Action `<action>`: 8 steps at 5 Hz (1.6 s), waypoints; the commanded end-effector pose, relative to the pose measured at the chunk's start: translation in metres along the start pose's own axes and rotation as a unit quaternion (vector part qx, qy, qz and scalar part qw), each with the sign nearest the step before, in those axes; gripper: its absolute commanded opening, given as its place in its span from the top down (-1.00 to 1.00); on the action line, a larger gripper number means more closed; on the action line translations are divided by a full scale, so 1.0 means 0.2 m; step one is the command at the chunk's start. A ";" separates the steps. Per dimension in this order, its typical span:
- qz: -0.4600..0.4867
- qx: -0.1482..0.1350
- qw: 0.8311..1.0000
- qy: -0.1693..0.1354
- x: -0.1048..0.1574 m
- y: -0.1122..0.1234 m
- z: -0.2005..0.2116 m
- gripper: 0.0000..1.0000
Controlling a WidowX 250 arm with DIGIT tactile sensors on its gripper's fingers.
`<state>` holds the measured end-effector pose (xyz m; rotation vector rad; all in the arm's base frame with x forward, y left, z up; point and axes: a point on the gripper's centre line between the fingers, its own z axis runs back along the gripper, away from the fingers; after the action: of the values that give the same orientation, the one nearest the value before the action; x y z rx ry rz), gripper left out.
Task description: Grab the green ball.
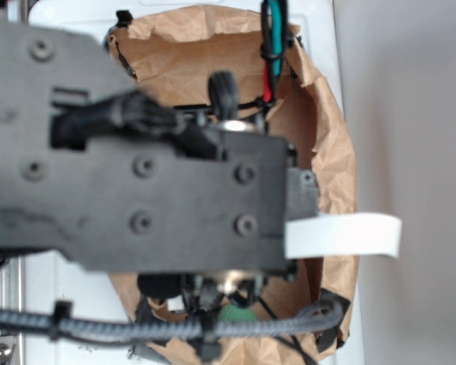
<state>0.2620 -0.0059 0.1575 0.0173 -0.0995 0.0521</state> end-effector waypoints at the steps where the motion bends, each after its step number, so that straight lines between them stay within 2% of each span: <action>1: 0.009 0.005 1.000 -0.029 0.05 0.03 0.08 -1.00; 2: -0.115 -0.011 0.993 -0.017 0.16 0.05 -0.01 -1.00; 3: -0.159 -0.017 0.987 -0.020 0.21 0.09 -0.01 -1.00; 5: -0.255 -0.026 0.964 -0.063 0.18 0.14 0.02 -1.00; 6: -0.347 -0.018 0.933 -0.094 0.19 0.18 -0.05 -1.00; 7: -0.410 -0.022 0.908 -0.085 0.23 0.17 -0.17 -1.00; 8: -0.462 -0.008 0.884 -0.067 0.21 0.13 -0.27 -1.00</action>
<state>0.3003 0.0235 0.0959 0.0187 -0.1852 -0.9058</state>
